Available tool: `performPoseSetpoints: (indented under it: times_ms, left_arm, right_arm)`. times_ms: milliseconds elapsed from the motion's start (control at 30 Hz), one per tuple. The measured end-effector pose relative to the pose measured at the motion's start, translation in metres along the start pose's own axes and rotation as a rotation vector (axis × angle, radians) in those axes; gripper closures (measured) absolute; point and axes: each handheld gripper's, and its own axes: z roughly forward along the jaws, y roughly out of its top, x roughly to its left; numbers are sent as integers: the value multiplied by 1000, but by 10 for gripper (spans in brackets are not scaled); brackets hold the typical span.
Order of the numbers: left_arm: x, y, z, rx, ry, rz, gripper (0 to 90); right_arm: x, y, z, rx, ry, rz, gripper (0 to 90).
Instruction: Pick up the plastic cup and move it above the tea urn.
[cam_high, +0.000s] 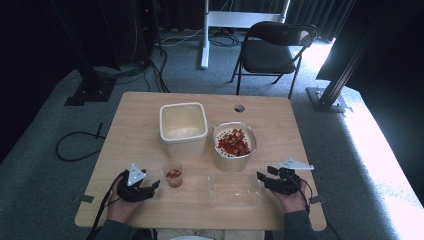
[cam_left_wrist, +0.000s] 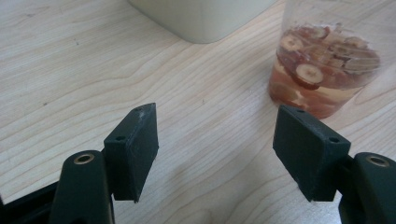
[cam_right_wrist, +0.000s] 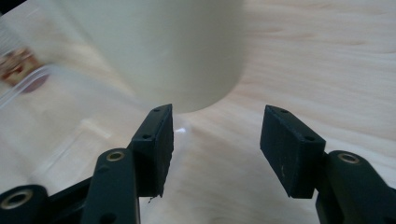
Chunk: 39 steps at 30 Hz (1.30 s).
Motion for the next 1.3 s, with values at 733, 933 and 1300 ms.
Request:
performPoseSetpoints:
  times_ms: [733,933,1300]
  left_arm:
    - [-3,0,6,31,16,33,325]
    - [-3,0,6,33,18,35,327]
    - [-3,0,6,35,22,38,329]
  right_arm:
    - [16,3,21,117,51,-20,766]
    - [13,9,5,46,78,2,809]
    - [16,15,-8,7,111,-21,846]
